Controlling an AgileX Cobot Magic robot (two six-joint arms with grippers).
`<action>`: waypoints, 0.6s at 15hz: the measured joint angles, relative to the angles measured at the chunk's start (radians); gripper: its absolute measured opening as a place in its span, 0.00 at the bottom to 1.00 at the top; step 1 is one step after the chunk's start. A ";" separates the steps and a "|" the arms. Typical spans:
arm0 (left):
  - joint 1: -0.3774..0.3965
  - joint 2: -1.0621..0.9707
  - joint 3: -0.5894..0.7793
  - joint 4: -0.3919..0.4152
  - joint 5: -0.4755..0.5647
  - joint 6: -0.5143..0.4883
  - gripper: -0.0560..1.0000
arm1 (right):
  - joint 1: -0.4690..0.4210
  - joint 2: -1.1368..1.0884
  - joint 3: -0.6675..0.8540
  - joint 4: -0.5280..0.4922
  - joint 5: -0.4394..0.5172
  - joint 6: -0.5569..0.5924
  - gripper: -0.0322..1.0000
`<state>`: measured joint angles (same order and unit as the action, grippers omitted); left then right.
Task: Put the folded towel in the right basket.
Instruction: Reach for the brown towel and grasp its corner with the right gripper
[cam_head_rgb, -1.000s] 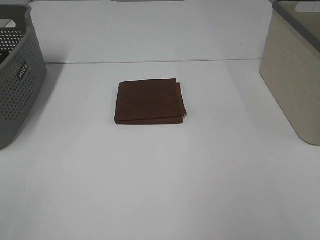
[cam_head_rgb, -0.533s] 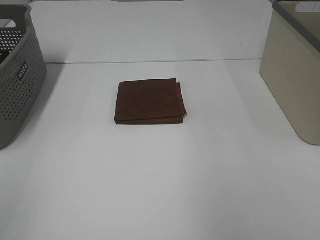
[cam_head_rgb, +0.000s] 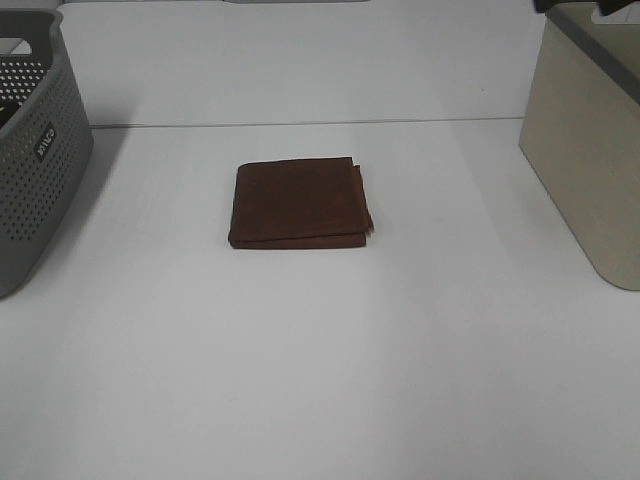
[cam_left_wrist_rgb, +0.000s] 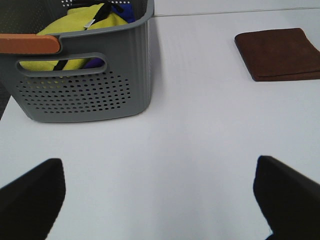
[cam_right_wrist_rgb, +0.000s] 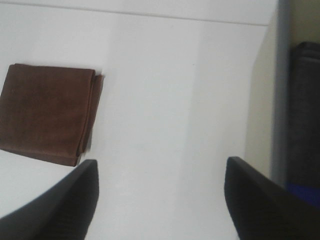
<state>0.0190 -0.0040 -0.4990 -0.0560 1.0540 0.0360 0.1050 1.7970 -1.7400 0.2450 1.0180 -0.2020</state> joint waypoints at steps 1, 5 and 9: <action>0.000 0.000 0.000 0.000 0.000 0.000 0.97 | 0.031 0.055 -0.030 0.007 0.012 0.000 0.68; 0.000 0.000 0.000 0.000 0.000 0.000 0.97 | 0.084 0.229 -0.107 0.155 0.055 0.000 0.68; 0.000 0.000 0.000 0.000 0.000 0.000 0.97 | 0.084 0.415 -0.183 0.260 0.081 -0.006 0.68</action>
<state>0.0190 -0.0040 -0.4990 -0.0560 1.0540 0.0360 0.1890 2.2120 -1.9230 0.5050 1.0990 -0.2080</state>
